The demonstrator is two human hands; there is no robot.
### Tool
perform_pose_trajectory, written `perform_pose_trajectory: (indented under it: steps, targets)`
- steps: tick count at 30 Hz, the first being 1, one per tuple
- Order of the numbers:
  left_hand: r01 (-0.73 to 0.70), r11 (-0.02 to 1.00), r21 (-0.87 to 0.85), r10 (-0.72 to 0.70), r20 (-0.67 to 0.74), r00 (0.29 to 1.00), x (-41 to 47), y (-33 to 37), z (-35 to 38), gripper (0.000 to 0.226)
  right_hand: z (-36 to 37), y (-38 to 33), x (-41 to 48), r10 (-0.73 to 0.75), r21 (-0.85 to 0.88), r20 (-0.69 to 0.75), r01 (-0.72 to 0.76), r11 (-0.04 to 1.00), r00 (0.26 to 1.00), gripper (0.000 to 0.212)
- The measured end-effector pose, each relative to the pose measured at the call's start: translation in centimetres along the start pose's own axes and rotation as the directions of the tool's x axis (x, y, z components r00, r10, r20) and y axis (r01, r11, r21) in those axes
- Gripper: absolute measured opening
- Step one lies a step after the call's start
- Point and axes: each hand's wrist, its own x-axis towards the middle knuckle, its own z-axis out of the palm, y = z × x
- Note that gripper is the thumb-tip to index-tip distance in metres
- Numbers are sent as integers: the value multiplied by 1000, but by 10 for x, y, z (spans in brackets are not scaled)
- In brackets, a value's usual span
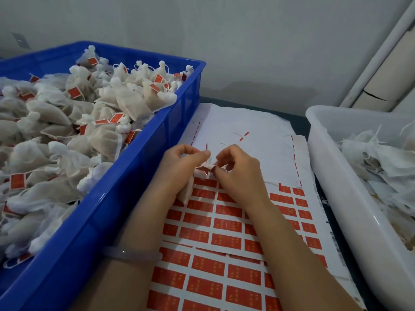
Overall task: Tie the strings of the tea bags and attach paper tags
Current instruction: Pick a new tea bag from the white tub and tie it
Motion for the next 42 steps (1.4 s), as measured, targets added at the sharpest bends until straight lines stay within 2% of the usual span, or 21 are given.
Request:
perform_pose_trajectory:
  steps: [3, 4, 6, 8, 9, 11, 13, 14, 16, 18, 20, 23, 25, 29, 32, 35, 39, 42]
  targets:
    - [-21, 975, 223, 35, -59, 998, 1, -2, 0, 21, 5, 6, 1, -43, -138, 21, 46, 989, 999, 9]
    - [-21, 970, 243, 45, -94, 995, 2, -1, -2, 23, 5, 8, 1, -41, -160, 18, 43, 986, 999, 6]
    - [-28, 991, 128, 43, -116, 992, 3, 2, -4, 25, 4, 15, 3, -13, -143, 20, 15, 990, 1000, 7]
    - [-37, 999, -20, 34, -123, 992, 3, 6, -5, 25, 2, 18, 3, 38, -41, 34, -37, 998, 999, 11]
    - [-39, 999, -19, 36, -123, 992, 3, 6, -4, 24, 1, 19, 3, 66, 26, 37, -67, 997, 997, 11]
    - [-73, 982, 174, 89, -87, 992, 2, 1, 0, 19, 1, 19, 3, 113, 124, 34, -117, 985, 993, 6]
    - [-103, 907, 408, 116, -7, 993, 0, -6, 5, 10, 1, 20, 4, 138, 186, 19, -140, 973, 990, 5]
    - [-113, 862, 494, 111, 34, 993, 1, -9, 7, 13, 1, 21, 5, 147, 214, 15, -147, 966, 989, 7]
    - [-118, 784, 609, 81, 87, 993, 3, -14, 9, 22, 0, 22, 6, 170, 266, -2, -164, 950, 985, 10]
    - [-124, 756, 643, 81, 96, 992, 4, -16, 9, 23, -3, 23, 8, 222, 318, -45, -197, 927, 974, 15]
    - [-132, 818, 560, 95, 94, 991, 5, -16, 9, 23, -9, 25, 10, 305, 387, -120, -238, 891, 945, 15]
    - [-81, 976, 201, 63, 94, 994, 3, -8, 7, 18, -25, 24, 13, 375, 482, -260, -217, 849, 890, 9]
    - [-91, 993, 77, 82, 115, 990, 0, 0, 6, 15, -36, 21, 15, 369, 517, -308, -171, 839, 877, 12]
    - [-170, 985, 39, 159, 202, 966, -11, 9, 10, 21, -51, 15, 12, 367, 565, -302, -145, 812, 880, 18]
    - [-204, 979, 0, 198, 229, 953, -19, 14, 14, 20, -55, 13, 1, 396, 591, -273, -172, 788, 876, 9]
    - [-239, 970, -36, 239, 269, 933, -24, 18, 17, 19, -57, 10, -11, 420, 649, -225, -187, 738, 879, 9]
    - [-236, 969, -76, 248, 284, 926, -27, 20, 21, 9, -56, 8, -27, 481, 745, -165, -211, 633, 861, 18]
    - [-247, 964, -97, 265, 304, 915, -29, 20, 26, 12, -53, 7, -41, 495, 749, -157, -224, 624, 855, 18]
